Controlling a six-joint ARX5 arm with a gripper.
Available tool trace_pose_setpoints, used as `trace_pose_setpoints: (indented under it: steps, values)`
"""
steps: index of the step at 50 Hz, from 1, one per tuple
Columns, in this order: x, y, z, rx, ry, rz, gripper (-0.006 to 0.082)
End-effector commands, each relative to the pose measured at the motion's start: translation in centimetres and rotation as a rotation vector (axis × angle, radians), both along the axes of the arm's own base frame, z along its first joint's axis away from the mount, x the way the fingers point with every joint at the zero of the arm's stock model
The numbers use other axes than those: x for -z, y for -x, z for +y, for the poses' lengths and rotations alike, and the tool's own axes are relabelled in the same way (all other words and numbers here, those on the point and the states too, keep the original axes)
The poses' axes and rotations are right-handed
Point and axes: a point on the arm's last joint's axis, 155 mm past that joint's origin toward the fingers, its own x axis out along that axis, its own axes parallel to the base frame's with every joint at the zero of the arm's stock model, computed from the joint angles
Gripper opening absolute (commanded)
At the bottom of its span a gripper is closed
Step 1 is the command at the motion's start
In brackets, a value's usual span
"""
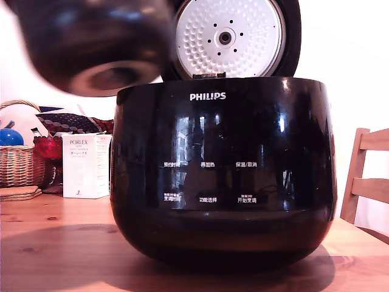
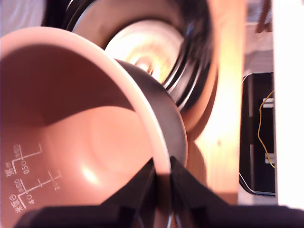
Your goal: Place the pot you are holding inside the rice cooker
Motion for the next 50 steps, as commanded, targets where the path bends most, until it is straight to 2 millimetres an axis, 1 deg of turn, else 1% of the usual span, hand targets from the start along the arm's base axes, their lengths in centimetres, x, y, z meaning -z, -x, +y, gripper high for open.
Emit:
trace_pose_setpoints:
  steps: [1, 11, 20, 42, 43, 46, 50]
  values:
    - [-2.2, -0.3, -1.0, 0.025, 0.06, -0.071, -0.0022]
    - [-2.2, 0.4, -3.1, 0.092, 0.096, -0.049, -0.0022]
    - [-1.9, -0.1, -5.1, 0.127, 0.116, -0.055, -0.0022]
    - [-0.7, 0.0, -9.1, 0.245, 0.079, -0.036, -0.0022]
    - [-0.6, 0.0, -9.3, 0.273, 0.07, -0.055, -0.0022]
    - [-0.5, -0.2, -9.8, 0.28, 0.063, -0.066, -0.0022]
    - [0.1, -0.5, -10.1, 0.317, 0.019, -0.107, -0.0022]
